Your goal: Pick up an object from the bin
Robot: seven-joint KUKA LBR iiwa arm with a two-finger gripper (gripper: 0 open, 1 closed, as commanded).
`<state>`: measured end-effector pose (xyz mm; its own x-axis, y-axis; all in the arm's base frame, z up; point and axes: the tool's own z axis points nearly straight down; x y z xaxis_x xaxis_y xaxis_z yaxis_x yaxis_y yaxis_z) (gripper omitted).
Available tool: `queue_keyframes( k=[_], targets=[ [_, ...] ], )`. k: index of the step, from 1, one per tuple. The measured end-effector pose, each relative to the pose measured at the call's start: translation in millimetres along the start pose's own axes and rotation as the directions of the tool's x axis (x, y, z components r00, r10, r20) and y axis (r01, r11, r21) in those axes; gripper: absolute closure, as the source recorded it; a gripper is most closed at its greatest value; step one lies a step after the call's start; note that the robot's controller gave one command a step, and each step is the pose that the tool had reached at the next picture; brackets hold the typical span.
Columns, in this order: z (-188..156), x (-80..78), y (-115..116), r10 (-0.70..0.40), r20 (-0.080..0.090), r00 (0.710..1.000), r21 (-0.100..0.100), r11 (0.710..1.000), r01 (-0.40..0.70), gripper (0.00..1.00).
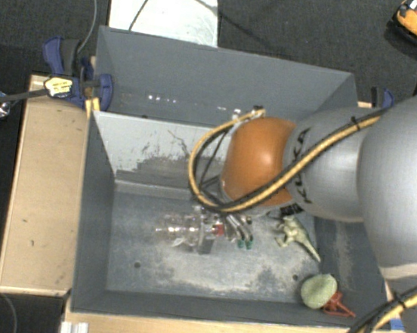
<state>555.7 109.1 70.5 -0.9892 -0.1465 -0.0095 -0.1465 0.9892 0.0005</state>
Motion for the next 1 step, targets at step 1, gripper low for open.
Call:
queue_keyframes(
  k=[1],
  targets=[
    [0.0,0.0,0.0,0.001,0.0,1.0,0.0,1.0,-0.001,1.0]
  ],
)
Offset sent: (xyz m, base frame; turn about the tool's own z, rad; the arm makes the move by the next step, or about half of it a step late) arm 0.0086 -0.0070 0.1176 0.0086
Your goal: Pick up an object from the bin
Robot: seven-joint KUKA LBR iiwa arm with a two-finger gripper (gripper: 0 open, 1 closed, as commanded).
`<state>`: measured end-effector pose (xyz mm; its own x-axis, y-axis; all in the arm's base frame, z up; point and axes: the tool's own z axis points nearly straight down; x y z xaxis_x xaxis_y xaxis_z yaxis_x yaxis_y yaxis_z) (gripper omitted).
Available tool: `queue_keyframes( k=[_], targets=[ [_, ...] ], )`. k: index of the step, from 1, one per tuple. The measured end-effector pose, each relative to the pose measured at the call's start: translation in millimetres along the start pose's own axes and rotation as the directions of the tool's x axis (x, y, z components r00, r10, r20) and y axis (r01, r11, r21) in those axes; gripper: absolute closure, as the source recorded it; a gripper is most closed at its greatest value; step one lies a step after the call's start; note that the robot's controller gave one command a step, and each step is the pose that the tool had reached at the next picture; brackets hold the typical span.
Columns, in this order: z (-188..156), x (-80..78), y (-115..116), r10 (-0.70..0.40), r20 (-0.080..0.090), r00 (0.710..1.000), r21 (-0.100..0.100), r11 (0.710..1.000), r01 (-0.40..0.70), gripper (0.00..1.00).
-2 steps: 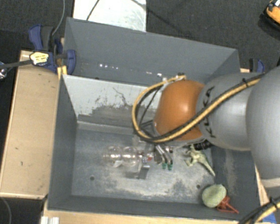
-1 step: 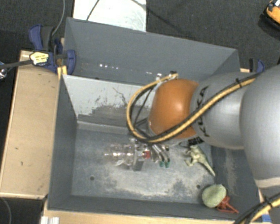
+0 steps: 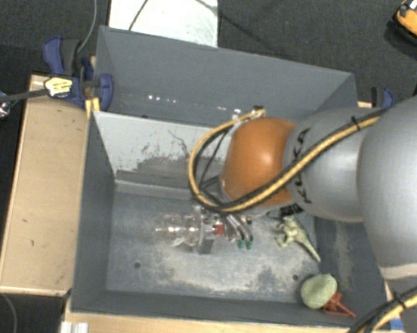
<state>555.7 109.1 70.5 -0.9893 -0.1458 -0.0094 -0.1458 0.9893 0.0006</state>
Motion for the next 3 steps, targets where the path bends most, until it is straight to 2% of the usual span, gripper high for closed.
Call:
queue_keyframes(
  k=[1,2,3],
  targets=[
    [-118,-9.5,-8,0.014,0.002,1.0,0.0,1.0,-0.014,1.0],
    [-118,-9.3,-8,0.014,0.002,1.0,0.0,1.0,-0.014,1.0],
    [-150,-11.3,-8,0.005,0.002,1.0,0.0,1.0,-0.005,1.0]
  ],
)
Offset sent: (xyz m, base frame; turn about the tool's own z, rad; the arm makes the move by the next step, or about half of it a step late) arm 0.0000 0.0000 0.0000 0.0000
